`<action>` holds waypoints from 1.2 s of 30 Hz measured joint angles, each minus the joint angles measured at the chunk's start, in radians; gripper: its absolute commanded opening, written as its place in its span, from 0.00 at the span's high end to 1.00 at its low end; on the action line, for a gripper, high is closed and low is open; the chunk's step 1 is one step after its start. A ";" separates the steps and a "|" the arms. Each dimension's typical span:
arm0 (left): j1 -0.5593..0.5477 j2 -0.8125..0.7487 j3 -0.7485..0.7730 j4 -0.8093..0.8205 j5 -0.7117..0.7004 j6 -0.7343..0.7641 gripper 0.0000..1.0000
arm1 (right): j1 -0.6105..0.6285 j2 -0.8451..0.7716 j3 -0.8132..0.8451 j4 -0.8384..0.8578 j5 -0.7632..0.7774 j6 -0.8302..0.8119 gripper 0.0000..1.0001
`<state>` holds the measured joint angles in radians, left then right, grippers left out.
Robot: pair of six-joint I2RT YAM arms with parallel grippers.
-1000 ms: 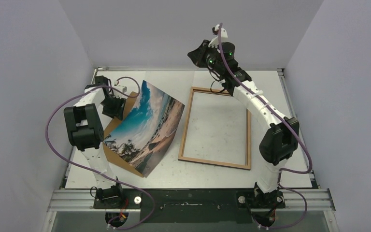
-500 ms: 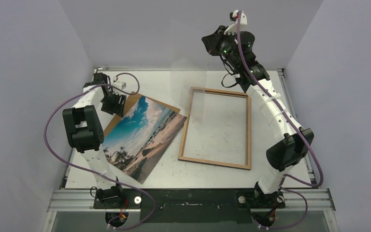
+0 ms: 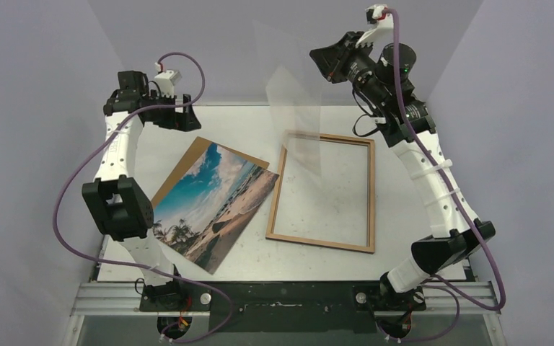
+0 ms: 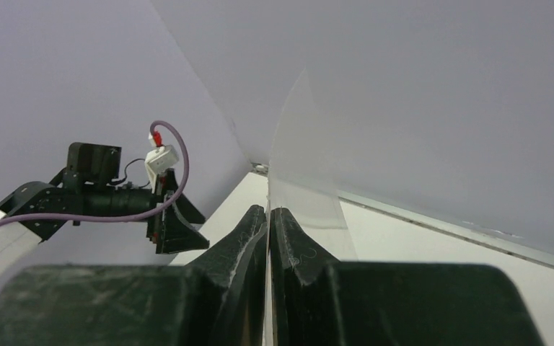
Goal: Put the photo into the frame
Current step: Pick up the photo frame item at the center of the board.
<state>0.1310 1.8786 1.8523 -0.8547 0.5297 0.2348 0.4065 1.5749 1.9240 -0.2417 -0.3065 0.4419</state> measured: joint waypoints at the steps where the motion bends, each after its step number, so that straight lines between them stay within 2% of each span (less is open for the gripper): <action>1: 0.000 -0.022 -0.008 0.012 0.058 -0.016 0.04 | 0.000 -0.014 0.000 -0.002 -0.018 0.008 0.95; 6: 0.002 -0.155 -0.196 0.172 0.322 -0.123 0.04 | 0.000 -0.067 0.000 -0.007 -0.100 0.061 0.95; 14: 0.024 -0.271 -0.421 0.466 0.564 -0.342 0.04 | 0.000 -0.134 -0.056 0.039 -0.240 0.192 0.95; 18: 0.042 -0.347 -0.564 0.721 0.658 -0.523 0.04 | 0.000 -0.134 -0.099 0.093 -0.308 0.273 0.95; 21: 0.045 -0.397 -0.666 0.977 0.726 -0.694 0.04 | 0.000 -0.133 -0.134 0.144 -0.352 0.339 0.95; 25: 0.045 -0.426 -0.751 1.297 0.795 -0.895 0.04 | 0.000 -0.130 -0.158 0.206 -0.394 0.414 0.95; 31: 0.040 -0.425 -0.788 1.538 0.822 -1.061 0.04 | 0.000 -0.128 -0.158 0.285 -0.424 0.490 0.95; 34: 0.024 -0.423 -0.811 1.688 0.832 -1.175 0.00 | 0.000 -0.128 -0.164 0.309 -0.428 0.509 0.95; 36: 0.003 -0.422 -0.826 1.783 0.844 -1.250 0.11 | 0.000 -0.129 -0.178 0.325 -0.431 0.516 0.95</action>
<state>0.1345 1.4563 1.0264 0.9283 1.3739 -1.0153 0.4061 1.4460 1.7462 0.0830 -0.7376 0.9581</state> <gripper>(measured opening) 0.989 0.062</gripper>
